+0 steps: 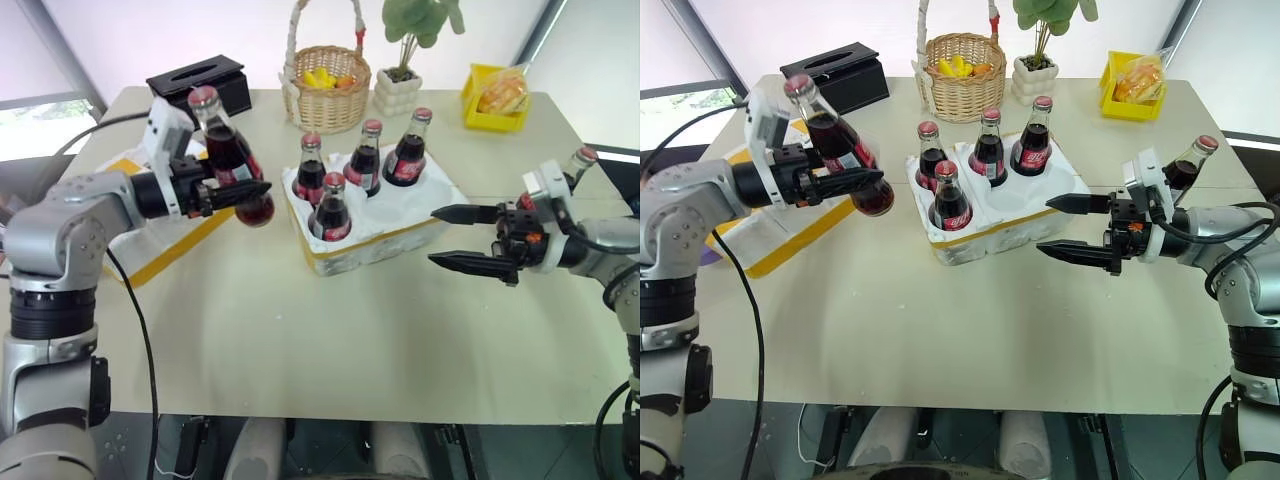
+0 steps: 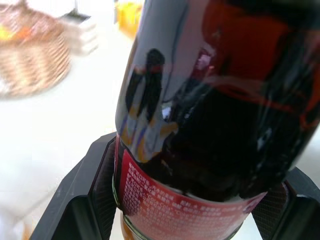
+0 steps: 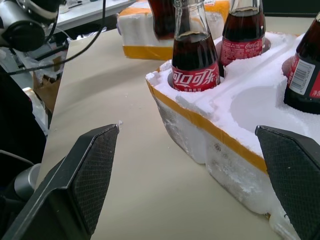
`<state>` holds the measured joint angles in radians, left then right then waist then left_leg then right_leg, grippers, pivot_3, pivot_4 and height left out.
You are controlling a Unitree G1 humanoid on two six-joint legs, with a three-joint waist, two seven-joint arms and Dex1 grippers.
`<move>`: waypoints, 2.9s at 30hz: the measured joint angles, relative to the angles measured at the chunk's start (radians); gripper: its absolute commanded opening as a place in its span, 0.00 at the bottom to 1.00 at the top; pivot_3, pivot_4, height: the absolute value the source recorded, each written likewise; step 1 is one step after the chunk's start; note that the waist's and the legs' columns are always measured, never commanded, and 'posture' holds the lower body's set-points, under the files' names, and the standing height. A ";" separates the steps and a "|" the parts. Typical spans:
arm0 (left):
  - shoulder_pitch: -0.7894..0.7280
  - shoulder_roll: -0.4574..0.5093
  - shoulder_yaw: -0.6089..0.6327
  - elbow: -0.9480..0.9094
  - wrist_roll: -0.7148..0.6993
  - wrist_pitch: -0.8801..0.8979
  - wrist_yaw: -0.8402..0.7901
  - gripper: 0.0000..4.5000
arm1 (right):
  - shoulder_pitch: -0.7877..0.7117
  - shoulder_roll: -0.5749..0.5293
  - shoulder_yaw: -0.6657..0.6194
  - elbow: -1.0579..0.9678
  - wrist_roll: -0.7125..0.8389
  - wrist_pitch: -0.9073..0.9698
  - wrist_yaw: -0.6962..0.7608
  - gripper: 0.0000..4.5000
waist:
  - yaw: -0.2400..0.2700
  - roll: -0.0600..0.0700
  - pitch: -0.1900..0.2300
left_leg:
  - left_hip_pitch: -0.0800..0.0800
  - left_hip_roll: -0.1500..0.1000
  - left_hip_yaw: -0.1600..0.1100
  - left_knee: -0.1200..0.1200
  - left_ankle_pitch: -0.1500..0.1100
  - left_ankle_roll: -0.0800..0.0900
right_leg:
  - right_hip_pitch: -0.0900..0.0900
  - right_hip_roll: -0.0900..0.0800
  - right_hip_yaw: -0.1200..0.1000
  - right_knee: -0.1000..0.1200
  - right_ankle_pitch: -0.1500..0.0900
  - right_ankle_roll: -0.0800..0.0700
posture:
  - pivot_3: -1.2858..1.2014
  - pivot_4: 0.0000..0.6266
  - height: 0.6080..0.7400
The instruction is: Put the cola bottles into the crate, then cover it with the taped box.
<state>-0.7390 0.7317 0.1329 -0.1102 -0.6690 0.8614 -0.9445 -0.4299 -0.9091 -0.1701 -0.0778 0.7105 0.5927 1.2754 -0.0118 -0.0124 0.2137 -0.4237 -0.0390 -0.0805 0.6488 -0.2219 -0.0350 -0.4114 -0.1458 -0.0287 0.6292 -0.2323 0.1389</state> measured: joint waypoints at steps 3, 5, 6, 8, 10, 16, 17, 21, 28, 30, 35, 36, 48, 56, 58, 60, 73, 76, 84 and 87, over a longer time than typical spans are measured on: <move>-0.032 0.001 -0.020 -0.036 -0.030 0.031 -0.025 0.62 | 0.001 -0.001 -0.001 -0.001 0.001 0.000 0.002 1.00 | 0.000 0.000 0.000 | 0.000 0.000 0.000 0.000 0.000 0.000 | 0.000 0.001 0.000 0.000 0.000 0.000 | 0.52 0.24 1.00; -0.061 0.006 -0.046 -0.041 -0.042 0.049 -0.050 0.62 | 0.002 -0.002 -0.001 -0.001 0.001 0.001 0.006 1.00 | -0.001 0.000 0.000 | 0.000 0.001 0.000 0.000 0.000 0.000 | 0.000 0.001 0.000 0.000 0.000 0.000 | 0.52 0.24 1.00; -0.080 0.007 -0.059 -0.042 -0.049 0.056 -0.067 0.62 | 0.003 -0.005 -0.002 -0.001 0.002 0.001 0.009 1.00 | -0.001 0.000 0.000 | 0.000 0.001 0.000 0.000 0.000 0.000 | 0.000 0.001 0.000 0.000 0.000 0.000 | 0.52 0.24 1.00; -0.128 0.012 -0.088 -0.040 -0.067 0.083 -0.106 0.62 | 0.005 -0.008 -0.006 -0.003 0.002 0.002 0.010 1.00 | -0.001 0.000 0.000 | 0.000 0.001 0.000 0.001 0.000 0.000 | 0.000 0.002 0.000 0.000 0.000 0.000 | 0.52 0.24 1.00; -0.189 0.012 -0.118 -0.038 -0.098 0.122 -0.147 0.62 | 0.020 -0.013 -0.014 -0.012 0.003 0.003 0.008 1.00 | 0.000 0.000 0.000 | 0.000 0.001 -0.001 0.000 0.000 0.000 | 0.000 0.002 0.000 0.000 0.000 0.000 | 0.52 0.24 1.00; -0.309 -0.066 -0.209 -0.052 -0.172 0.215 -0.214 0.62 | 0.039 -0.014 -0.037 -0.067 0.015 0.024 -0.022 1.00 | 0.000 0.000 0.000 | 0.000 0.001 -0.001 0.000 0.000 0.000 | 0.000 0.002 0.000 0.000 0.000 0.000 | 0.52 0.24 1.00; -0.316 -0.083 -0.230 -0.051 -0.170 0.217 -0.212 0.62 | 0.046 -0.014 -0.043 -0.074 0.018 0.028 -0.028 1.00 | 0.000 0.000 0.000 | 0.000 0.001 -0.001 0.001 0.000 0.000 | 0.000 0.002 0.000 0.000 0.000 0.000 | 0.52 0.24 1.00; -0.349 -0.198 -0.287 -0.015 -0.133 0.221 -0.134 0.62 | 0.069 -0.013 -0.052 -0.101 0.028 0.045 -0.053 1.00 | 0.001 0.000 0.000 | 0.000 0.001 -0.001 0.002 0.000 0.000 | 0.000 0.002 0.000 0.000 0.000 0.000 | 0.52 0.24 1.00; -0.379 -0.434 -0.320 0.039 0.010 0.220 0.170 0.62 | 0.110 -0.013 -0.086 -0.147 0.055 0.064 -0.091 1.00 | 0.001 0.000 0.000 | -0.001 0.001 -0.001 0.001 0.000 0.000 | 0.000 0.002 0.000 0.000 0.000 0.000 | 0.52 0.24 1.00; -0.401 -0.491 -0.319 0.048 0.011 0.230 0.219 0.62 | 0.114 -0.013 -0.089 -0.148 0.058 0.071 -0.098 1.00 | 0.002 0.000 0.000 | -0.001 0.001 -0.001 0.001 0.000 0.000 | 0.000 0.002 0.000 0.000 0.000 0.001 | 0.52 0.24 1.00; -0.465 -0.614 -0.310 0.058 0.026 0.260 0.344 0.62 | 0.114 -0.013 -0.088 -0.154 0.059 0.077 -0.110 1.00 | 0.002 0.000 0.000 | -0.001 0.001 -0.001 0.001 0.000 0.000 | 0.001 0.002 0.000 0.000 -0.001 0.001 | 0.52 0.24 1.00; -0.465 -0.640 -0.311 0.070 0.034 0.269 0.376 0.62 | 0.113 -0.013 -0.088 -0.153 0.058 0.079 -0.113 1.00 | 0.002 0.000 0.000 | 0.000 0.001 -0.001 0.002 0.000 0.000 | 0.001 0.002 0.000 0.000 -0.001 0.001 | 0.52 0.24 1.00; -0.504 -0.820 -0.274 0.217 0.252 0.357 0.803 0.62 | 0.115 -0.014 -0.088 -0.146 0.059 0.092 -0.106 1.00 | 0.004 -0.001 0.000 | -0.001 0.000 -0.001 0.002 0.000 0.000 | 0.000 0.002 0.000 0.000 -0.001 0.002 | 0.52 0.24 1.00; -0.490 -0.885 -0.267 0.228 0.312 0.376 0.882 0.62 | 0.110 -0.090 -0.118 -0.080 0.018 0.038 -0.063 1.00 | 0.026 -0.001 0.001 | -0.002 0.000 -0.001 0.002 0.000 0.000 | 0.000 0.002 0.000 -0.001 -0.001 0.002 | 0.52 0.24 1.00; -0.490 -0.899 -0.264 0.237 0.331 0.368 0.905 0.62 | 0.108 -0.099 -0.128 -0.064 0.011 0.027 -0.050 1.00 | 0.026 -0.001 0.001 | -0.002 0.000 -0.001 0.002 0.000 0.000 | 0.001 0.002 0.000 -0.001 -0.001 0.002 | 0.52 0.24 1.00; -0.490 -0.916 -0.255 0.258 0.356 0.349 0.936 0.62 | 0.108 -0.098 -0.128 -0.053 0.007 0.018 -0.044 1.00 | 0.025 -0.001 0.001 | -0.001 0.000 -0.001 0.003 0.000 0.000 | 0.001 0.002 0.000 -0.001 -0.001 0.003 | 0.52 0.24 1.00; -0.460 -0.964 -0.207 0.274 0.439 0.399 1.062 0.62 | 0.102 -0.099 -0.118 0.032 -0.042 -0.041 0.009 1.00 | 0.019 -0.001 0.001 | -0.001 0.000 0.000 0.003 0.001 -0.001 | 0.001 0.002 0.001 -0.001 0.001 0.004 | 0.52 0.24 1.00; -0.460 -0.965 -0.185 0.270 0.438 0.415 1.063 0.62 | 0.094 -0.099 -0.108 0.049 -0.057 -0.052 0.019 1.00 | 0.015 -0.001 0.001 | -0.001 0.000 0.000 0.002 0.001 -0.001 | 0.000 0.002 0.001 -0.001 0.001 0.004 | 0.52 0.24 1.00; -0.460 -0.967 -0.171 0.324 0.440 0.369 1.062 0.85 | 0.084 -0.093 -0.106 0.056 -0.068 -0.076 0.032 1.00 | 0.014 0.000 0.000 | 0.004 0.000 0.000 0.003 0.001 -0.002 | 0.004 0.002 0.001 -0.001 -0.001 0.006 | 0.52 0.24 1.00; -0.460 -0.967 -0.175 0.339 0.451 0.345 1.062 1.00 | 0.084 -0.092 -0.106 0.059 -0.069 -0.078 0.035 1.00 | 0.016 0.000 0.000 | 0.005 0.000 0.000 0.003 0.001 -0.002 | 0.006 0.002 0.001 -0.001 0.000 0.006 | 0.52 0.24 1.00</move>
<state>-1.1989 -0.2351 -0.0423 0.2289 -0.2175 1.2068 0.1176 -0.3459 -1.0010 -0.2763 -0.0192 0.6414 0.5142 1.3107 0.0042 -0.0127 0.2140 -0.4183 -0.0389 -0.0808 0.6522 -0.2206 -0.0375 -0.4054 -0.1439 -0.0276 0.6286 -0.2325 0.1450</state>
